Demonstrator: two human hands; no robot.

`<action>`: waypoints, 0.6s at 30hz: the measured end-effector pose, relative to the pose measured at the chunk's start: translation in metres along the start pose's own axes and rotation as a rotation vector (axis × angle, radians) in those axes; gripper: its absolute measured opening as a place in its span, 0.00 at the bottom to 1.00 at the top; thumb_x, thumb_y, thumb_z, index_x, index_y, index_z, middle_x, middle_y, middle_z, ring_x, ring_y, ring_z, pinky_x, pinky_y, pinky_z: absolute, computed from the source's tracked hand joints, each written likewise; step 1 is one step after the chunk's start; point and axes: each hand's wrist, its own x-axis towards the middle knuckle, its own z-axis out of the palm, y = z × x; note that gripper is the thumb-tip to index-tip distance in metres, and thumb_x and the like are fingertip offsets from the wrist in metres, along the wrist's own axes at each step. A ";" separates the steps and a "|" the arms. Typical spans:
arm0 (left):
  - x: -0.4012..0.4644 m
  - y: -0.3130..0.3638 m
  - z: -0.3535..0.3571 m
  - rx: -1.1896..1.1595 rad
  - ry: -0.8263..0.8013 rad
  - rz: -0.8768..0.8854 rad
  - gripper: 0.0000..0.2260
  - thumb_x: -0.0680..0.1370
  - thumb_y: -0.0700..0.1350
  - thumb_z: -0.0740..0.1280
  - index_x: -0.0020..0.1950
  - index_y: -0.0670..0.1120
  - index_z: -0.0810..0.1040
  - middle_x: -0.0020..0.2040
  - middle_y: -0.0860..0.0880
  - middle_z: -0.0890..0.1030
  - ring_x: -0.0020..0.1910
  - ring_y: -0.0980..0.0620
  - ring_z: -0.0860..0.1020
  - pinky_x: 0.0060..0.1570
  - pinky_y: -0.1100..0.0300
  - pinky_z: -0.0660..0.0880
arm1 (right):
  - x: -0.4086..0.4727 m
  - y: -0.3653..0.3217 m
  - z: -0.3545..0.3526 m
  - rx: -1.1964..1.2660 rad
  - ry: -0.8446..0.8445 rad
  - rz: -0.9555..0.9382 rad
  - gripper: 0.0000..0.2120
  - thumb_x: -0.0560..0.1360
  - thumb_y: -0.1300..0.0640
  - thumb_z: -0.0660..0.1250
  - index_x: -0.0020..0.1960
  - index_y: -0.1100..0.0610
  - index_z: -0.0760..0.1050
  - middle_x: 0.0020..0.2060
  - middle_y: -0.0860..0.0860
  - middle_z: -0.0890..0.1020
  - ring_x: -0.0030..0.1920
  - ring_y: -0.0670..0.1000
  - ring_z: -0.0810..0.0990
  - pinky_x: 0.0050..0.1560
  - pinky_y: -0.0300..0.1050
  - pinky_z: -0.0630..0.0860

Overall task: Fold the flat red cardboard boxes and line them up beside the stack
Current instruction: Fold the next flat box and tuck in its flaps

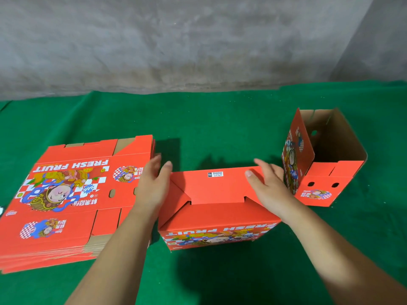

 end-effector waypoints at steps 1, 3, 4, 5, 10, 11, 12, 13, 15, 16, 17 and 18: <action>-0.005 -0.004 -0.003 0.013 -0.048 -0.197 0.22 0.84 0.59 0.65 0.75 0.51 0.74 0.73 0.52 0.75 0.70 0.51 0.75 0.71 0.53 0.72 | -0.001 -0.001 0.001 0.097 0.019 0.077 0.31 0.81 0.33 0.56 0.81 0.40 0.56 0.80 0.46 0.54 0.78 0.55 0.63 0.74 0.55 0.60; -0.021 -0.012 -0.003 -0.102 -0.176 -0.508 0.22 0.82 0.65 0.64 0.70 0.54 0.77 0.67 0.47 0.81 0.63 0.44 0.81 0.65 0.42 0.77 | -0.005 -0.004 0.000 0.263 -0.016 0.225 0.32 0.81 0.32 0.55 0.81 0.41 0.57 0.80 0.48 0.60 0.78 0.54 0.62 0.74 0.58 0.60; -0.029 -0.012 -0.003 -0.156 -0.186 -0.541 0.21 0.82 0.64 0.65 0.68 0.52 0.78 0.63 0.43 0.84 0.59 0.40 0.84 0.62 0.37 0.79 | -0.006 -0.006 -0.001 0.305 -0.026 0.267 0.31 0.80 0.30 0.55 0.80 0.41 0.60 0.79 0.47 0.63 0.78 0.54 0.63 0.72 0.58 0.61; -0.033 -0.012 -0.004 -0.192 -0.176 -0.525 0.21 0.81 0.63 0.66 0.68 0.52 0.79 0.60 0.42 0.85 0.57 0.38 0.85 0.61 0.34 0.79 | -0.006 -0.006 -0.004 0.341 -0.017 0.289 0.30 0.80 0.29 0.54 0.78 0.40 0.62 0.77 0.46 0.66 0.76 0.53 0.65 0.70 0.57 0.63; -0.041 -0.002 -0.008 -0.526 -0.162 -0.355 0.19 0.74 0.68 0.69 0.53 0.55 0.87 0.54 0.46 0.88 0.54 0.46 0.87 0.56 0.46 0.83 | -0.007 -0.008 -0.018 0.786 0.013 0.336 0.25 0.76 0.28 0.63 0.54 0.49 0.79 0.53 0.60 0.84 0.51 0.58 0.85 0.57 0.59 0.79; -0.039 -0.005 -0.008 -0.513 -0.082 -0.207 0.15 0.76 0.61 0.70 0.56 0.53 0.84 0.59 0.48 0.86 0.61 0.47 0.84 0.64 0.45 0.79 | -0.009 -0.010 -0.016 0.849 0.027 0.305 0.22 0.77 0.32 0.65 0.52 0.50 0.79 0.50 0.60 0.86 0.47 0.58 0.87 0.52 0.57 0.82; -0.037 -0.008 -0.007 -0.507 -0.016 -0.069 0.12 0.78 0.52 0.70 0.60 0.51 0.81 0.64 0.50 0.85 0.66 0.50 0.81 0.70 0.45 0.73 | -0.010 -0.009 -0.014 0.873 0.077 0.269 0.17 0.77 0.36 0.68 0.54 0.49 0.77 0.52 0.59 0.86 0.47 0.57 0.87 0.51 0.58 0.82; -0.036 -0.011 -0.007 -0.497 -0.009 0.043 0.15 0.79 0.44 0.69 0.66 0.51 0.78 0.66 0.53 0.83 0.68 0.54 0.79 0.72 0.47 0.71 | -0.008 -0.005 -0.013 0.887 0.129 0.243 0.15 0.78 0.40 0.70 0.58 0.48 0.75 0.55 0.57 0.85 0.50 0.57 0.86 0.54 0.59 0.82; -0.033 -0.020 -0.010 -0.449 -0.100 0.181 0.30 0.80 0.32 0.66 0.78 0.54 0.68 0.72 0.56 0.78 0.72 0.55 0.76 0.72 0.47 0.71 | -0.009 -0.002 -0.017 0.898 0.064 0.230 0.18 0.78 0.43 0.70 0.65 0.48 0.74 0.58 0.56 0.84 0.56 0.58 0.86 0.56 0.58 0.81; -0.032 -0.027 -0.011 -0.448 -0.179 0.222 0.37 0.78 0.28 0.66 0.81 0.57 0.64 0.75 0.56 0.75 0.73 0.55 0.75 0.70 0.47 0.74 | -0.010 -0.001 -0.019 0.852 -0.051 0.238 0.18 0.79 0.42 0.69 0.64 0.50 0.78 0.57 0.56 0.86 0.54 0.58 0.87 0.52 0.56 0.82; -0.031 -0.033 -0.012 -0.457 -0.273 0.237 0.42 0.76 0.27 0.66 0.82 0.61 0.61 0.77 0.57 0.73 0.72 0.56 0.76 0.64 0.50 0.78 | -0.010 0.002 -0.020 0.797 -0.134 0.253 0.17 0.79 0.40 0.68 0.61 0.50 0.81 0.54 0.55 0.87 0.51 0.56 0.88 0.48 0.54 0.82; -0.031 -0.036 -0.012 -0.453 -0.363 0.243 0.45 0.74 0.28 0.66 0.81 0.65 0.61 0.78 0.56 0.73 0.68 0.57 0.78 0.58 0.54 0.80 | -0.010 0.006 -0.020 0.755 -0.143 0.272 0.18 0.78 0.38 0.68 0.58 0.50 0.81 0.51 0.54 0.88 0.48 0.54 0.88 0.47 0.53 0.82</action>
